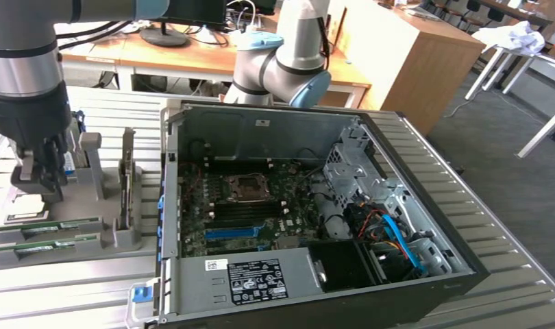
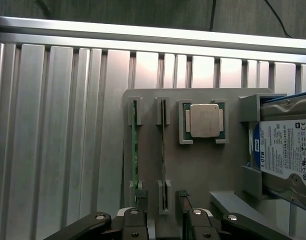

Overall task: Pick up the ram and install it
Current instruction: 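Pick up the ram and move it above insertion slot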

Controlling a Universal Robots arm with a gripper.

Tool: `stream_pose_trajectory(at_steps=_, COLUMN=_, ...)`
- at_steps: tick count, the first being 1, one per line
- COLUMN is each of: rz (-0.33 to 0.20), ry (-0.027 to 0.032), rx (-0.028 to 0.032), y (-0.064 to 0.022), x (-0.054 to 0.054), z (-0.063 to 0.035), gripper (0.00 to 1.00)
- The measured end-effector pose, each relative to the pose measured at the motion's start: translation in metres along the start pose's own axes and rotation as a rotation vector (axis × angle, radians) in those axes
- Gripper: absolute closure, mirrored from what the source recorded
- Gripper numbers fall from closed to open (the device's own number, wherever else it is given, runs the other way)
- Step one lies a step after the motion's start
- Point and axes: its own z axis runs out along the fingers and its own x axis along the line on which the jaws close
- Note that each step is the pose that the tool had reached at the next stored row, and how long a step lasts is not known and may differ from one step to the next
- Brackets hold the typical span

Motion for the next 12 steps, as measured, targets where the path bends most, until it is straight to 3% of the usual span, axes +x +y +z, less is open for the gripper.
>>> stream_pose_trajectory(at_steps=12, rz=-0.011, ry=0.0005, rx=-0.0003, y=0.0003, x=0.0015, z=0.0081, gripper=0.64)
